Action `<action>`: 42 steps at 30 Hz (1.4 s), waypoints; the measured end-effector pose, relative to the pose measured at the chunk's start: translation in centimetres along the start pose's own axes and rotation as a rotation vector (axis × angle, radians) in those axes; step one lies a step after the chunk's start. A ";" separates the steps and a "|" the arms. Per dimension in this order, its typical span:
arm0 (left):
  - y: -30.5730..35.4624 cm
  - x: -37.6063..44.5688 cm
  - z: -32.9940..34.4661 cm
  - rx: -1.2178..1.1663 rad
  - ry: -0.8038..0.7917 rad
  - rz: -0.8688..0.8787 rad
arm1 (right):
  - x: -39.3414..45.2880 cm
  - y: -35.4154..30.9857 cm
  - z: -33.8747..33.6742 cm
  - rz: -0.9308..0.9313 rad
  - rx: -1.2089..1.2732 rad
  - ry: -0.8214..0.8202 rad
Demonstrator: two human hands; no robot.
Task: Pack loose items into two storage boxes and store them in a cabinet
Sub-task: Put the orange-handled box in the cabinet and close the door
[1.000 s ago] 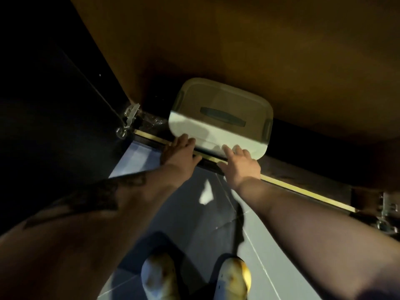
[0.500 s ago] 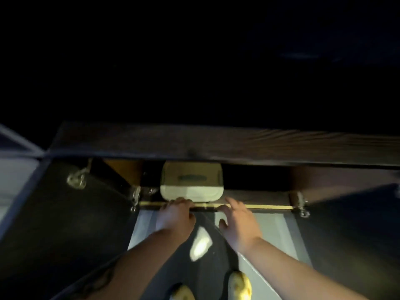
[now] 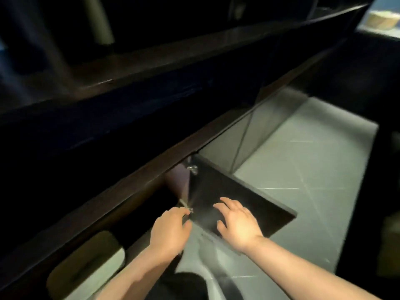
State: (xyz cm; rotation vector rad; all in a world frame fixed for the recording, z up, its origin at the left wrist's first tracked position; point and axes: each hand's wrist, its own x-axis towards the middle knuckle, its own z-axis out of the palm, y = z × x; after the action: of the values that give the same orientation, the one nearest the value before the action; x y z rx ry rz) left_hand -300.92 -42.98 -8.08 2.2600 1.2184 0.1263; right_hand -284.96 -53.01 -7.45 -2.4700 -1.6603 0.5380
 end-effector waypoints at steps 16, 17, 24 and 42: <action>42.3 11.7 15.4 -0.065 -0.147 0.449 | -9.6 37.4 -15.6 0.472 0.034 0.264; 43.9 12.6 16.1 -0.052 -0.158 0.466 | -9.6 39.0 -16.2 0.500 0.041 0.277; 54.1 21.2 21.1 0.040 -0.193 0.594 | -7.2 49.3 -20.2 0.641 0.087 0.326; 80.9 45.9 32.3 0.135 -0.232 0.713 | 9.0 79.5 -34.8 0.811 0.069 0.393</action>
State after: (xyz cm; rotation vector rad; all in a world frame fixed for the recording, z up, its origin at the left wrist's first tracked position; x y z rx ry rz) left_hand -203.42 -55.15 -1.34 2.6403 0.2725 0.0445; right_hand -200.21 -72.57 -0.14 -2.8725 -0.4585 0.1355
